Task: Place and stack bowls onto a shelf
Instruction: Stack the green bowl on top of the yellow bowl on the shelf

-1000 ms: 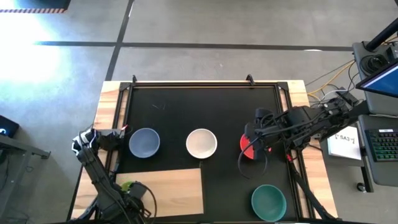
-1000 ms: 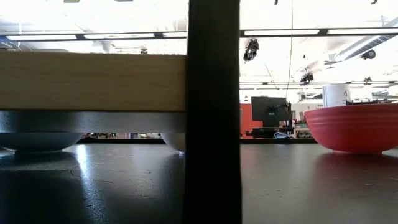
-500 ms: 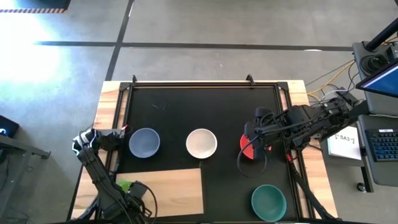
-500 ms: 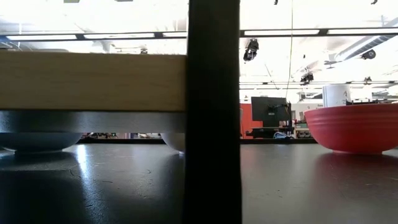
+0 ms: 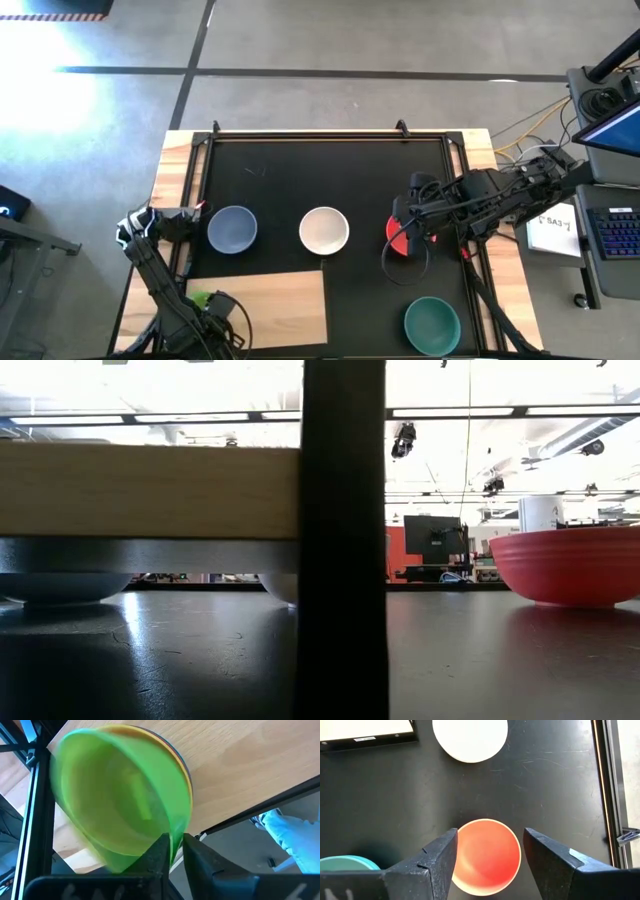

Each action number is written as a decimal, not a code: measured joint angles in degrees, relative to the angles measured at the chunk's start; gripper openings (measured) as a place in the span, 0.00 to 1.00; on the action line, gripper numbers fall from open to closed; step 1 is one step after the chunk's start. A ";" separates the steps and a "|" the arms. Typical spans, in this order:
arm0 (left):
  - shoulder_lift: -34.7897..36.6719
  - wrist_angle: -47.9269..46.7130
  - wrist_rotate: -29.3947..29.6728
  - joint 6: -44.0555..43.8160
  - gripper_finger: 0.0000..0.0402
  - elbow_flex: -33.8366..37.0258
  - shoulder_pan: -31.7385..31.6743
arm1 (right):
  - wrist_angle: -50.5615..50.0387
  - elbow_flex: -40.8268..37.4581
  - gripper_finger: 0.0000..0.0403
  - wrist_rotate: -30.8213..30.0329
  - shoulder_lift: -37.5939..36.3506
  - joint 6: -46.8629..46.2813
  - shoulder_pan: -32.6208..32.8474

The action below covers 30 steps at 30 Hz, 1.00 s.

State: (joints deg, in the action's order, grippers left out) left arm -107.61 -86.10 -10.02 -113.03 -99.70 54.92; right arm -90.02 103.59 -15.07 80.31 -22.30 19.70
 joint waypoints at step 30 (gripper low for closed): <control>-0.02 -2.45 -1.51 -4.42 0.01 -0.87 -0.28 | 0.00 0.00 0.53 0.02 -0.07 1.48 -0.04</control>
State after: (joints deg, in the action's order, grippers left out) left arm -107.63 -88.55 -11.53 -117.46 -100.57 54.63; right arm -90.02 103.59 -15.05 80.25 -20.82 19.66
